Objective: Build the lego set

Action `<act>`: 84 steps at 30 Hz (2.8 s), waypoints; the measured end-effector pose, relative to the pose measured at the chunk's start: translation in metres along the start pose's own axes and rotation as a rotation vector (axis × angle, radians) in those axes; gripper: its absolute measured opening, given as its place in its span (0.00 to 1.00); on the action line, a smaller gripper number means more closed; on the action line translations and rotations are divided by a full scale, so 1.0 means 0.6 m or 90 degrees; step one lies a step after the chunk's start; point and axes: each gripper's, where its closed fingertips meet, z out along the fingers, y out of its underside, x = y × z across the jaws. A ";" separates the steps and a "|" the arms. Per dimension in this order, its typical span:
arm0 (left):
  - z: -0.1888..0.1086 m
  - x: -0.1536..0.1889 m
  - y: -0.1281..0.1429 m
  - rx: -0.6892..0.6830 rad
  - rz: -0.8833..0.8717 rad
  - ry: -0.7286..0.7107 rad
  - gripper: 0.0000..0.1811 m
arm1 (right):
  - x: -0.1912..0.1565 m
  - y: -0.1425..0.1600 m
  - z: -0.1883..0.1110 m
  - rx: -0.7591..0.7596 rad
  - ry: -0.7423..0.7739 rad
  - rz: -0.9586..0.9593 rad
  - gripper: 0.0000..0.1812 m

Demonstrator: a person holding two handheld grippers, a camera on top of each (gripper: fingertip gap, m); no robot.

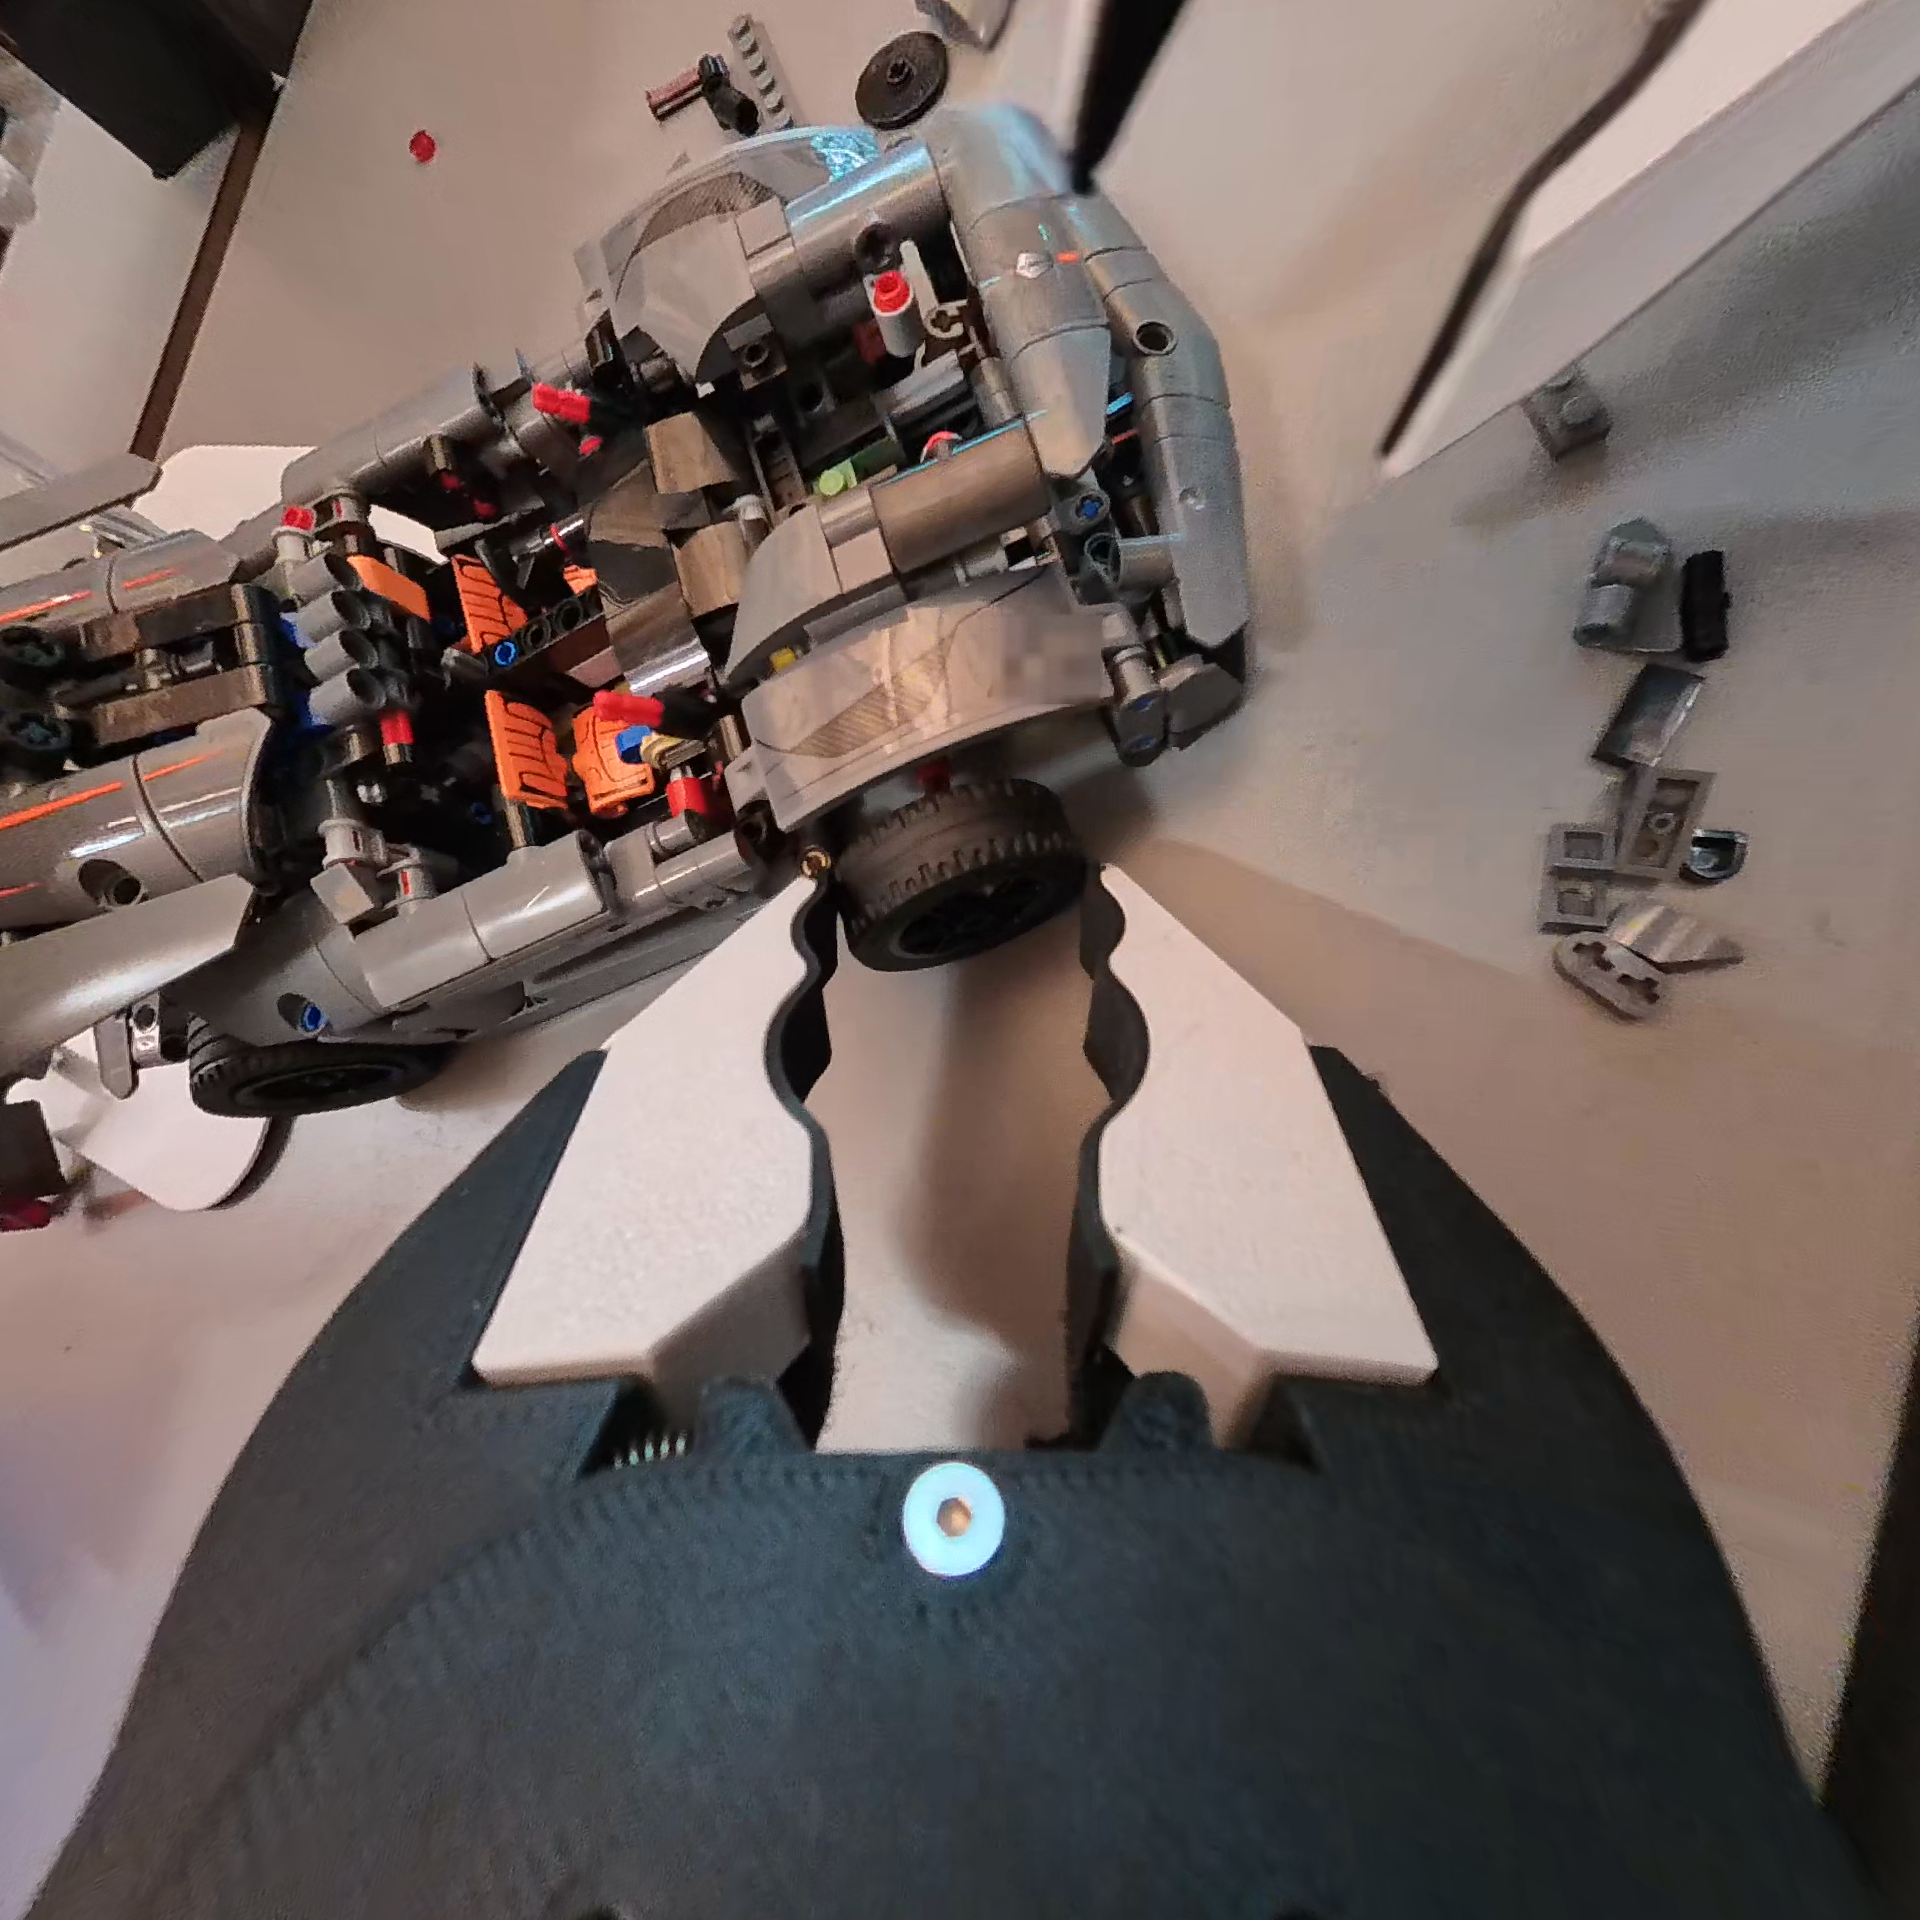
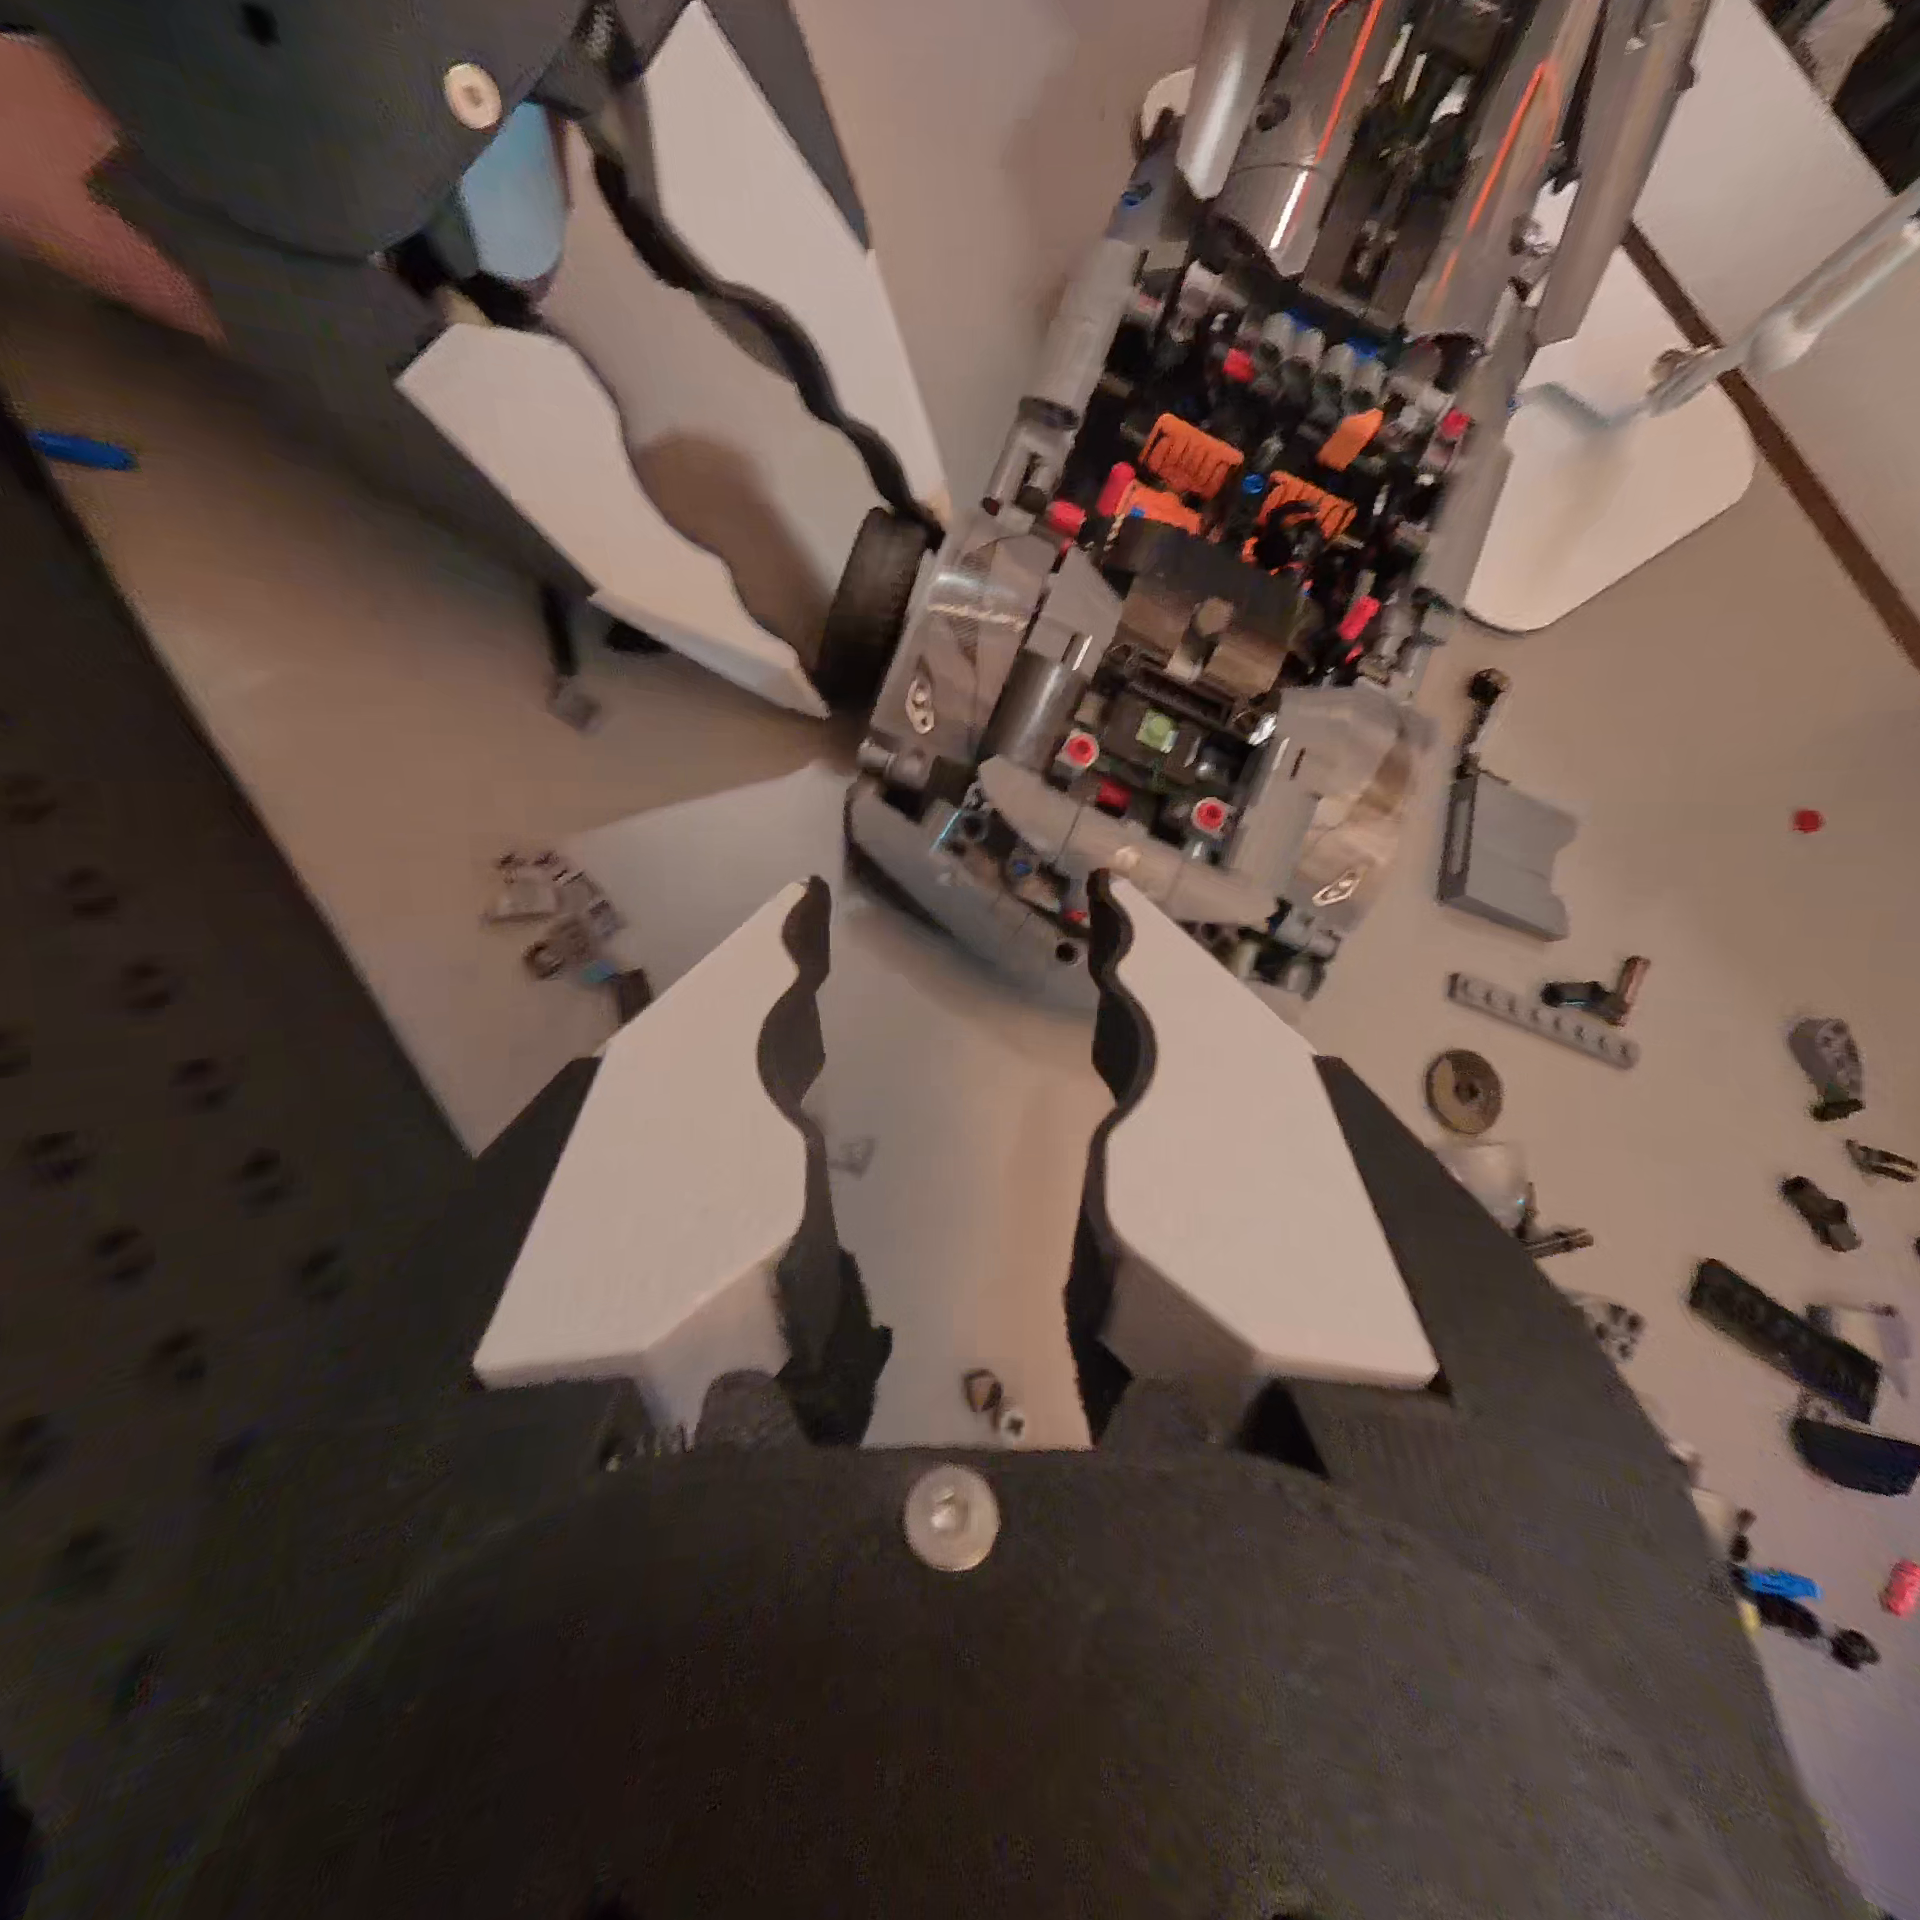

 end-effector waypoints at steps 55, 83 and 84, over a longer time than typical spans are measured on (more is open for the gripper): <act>0.013 -0.009 -0.018 0.034 0.056 0.009 0.24 | 0.011 0.010 0.040 0.046 -0.030 -0.274 0.08; 0.008 -0.011 -0.012 -0.004 0.073 -0.053 0.23 | 0.016 0.010 0.043 0.053 -0.031 -0.265 0.08; 0.009 -0.012 -0.013 -0.004 0.078 -0.059 0.23 | 0.015 0.009 0.043 0.054 -0.032 -0.263 0.08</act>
